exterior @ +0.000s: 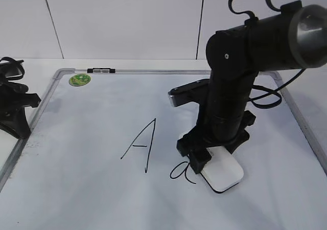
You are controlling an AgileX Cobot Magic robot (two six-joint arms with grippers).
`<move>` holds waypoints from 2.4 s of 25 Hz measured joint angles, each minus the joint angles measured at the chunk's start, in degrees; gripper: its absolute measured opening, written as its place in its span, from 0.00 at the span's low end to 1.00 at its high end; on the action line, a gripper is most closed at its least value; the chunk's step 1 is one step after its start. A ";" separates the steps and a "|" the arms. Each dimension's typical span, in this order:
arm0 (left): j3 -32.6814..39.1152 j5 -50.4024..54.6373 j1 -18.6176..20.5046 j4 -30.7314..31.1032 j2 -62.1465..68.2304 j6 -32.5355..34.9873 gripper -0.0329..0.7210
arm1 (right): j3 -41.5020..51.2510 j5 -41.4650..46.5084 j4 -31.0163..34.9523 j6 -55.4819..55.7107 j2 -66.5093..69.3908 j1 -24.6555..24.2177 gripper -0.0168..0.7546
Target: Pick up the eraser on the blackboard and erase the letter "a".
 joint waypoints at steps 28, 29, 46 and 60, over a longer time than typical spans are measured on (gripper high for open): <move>0.00 0.00 0.00 0.20 0.00 0.00 0.10 | -1.12 2.50 2.09 -2.52 1.29 8.75 0.75; 0.00 0.00 0.00 0.20 0.00 0.00 0.10 | -1.12 2.64 2.21 -2.62 1.29 9.22 0.75; 0.00 0.00 0.00 0.20 0.00 0.00 0.10 | -5.59 5.67 -3.28 1.13 -0.69 11.27 0.74; 0.00 0.00 0.00 0.20 0.00 0.00 0.11 | -10.46 9.43 -20.78 14.69 -9.51 9.97 0.74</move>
